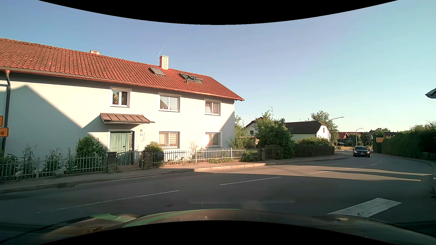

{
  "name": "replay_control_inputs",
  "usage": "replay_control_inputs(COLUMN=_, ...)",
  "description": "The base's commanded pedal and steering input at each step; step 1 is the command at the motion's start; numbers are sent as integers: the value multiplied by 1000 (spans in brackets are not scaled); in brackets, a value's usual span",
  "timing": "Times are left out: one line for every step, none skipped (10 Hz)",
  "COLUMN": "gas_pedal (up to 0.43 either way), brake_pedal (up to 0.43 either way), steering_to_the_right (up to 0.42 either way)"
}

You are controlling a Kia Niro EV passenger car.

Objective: Follow the waypoints while adhering to traffic rules and regulations

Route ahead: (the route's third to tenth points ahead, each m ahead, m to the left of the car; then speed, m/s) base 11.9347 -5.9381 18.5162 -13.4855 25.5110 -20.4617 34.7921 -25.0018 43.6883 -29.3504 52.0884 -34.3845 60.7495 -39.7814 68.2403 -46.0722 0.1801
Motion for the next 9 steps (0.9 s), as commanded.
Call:
replay_control_inputs(gas_pedal=500, brake_pedal=0, steering_to_the_right=296)
replay_control_inputs(gas_pedal=520, brake_pedal=0, steering_to_the_right=296)
replay_control_inputs(gas_pedal=539, brake_pedal=0, steering_to_the_right=300)
replay_control_inputs(gas_pedal=539, brake_pedal=0, steering_to_the_right=310)
replay_control_inputs(gas_pedal=539, brake_pedal=0, steering_to_the_right=322)
replay_control_inputs(gas_pedal=539, brake_pedal=0, steering_to_the_right=338)
replay_control_inputs(gas_pedal=531, brake_pedal=0, steering_to_the_right=355)
replay_control_inputs(gas_pedal=500, brake_pedal=0, steering_to_the_right=375)
replay_control_inputs(gas_pedal=488, brake_pedal=0, steering_to_the_right=396)
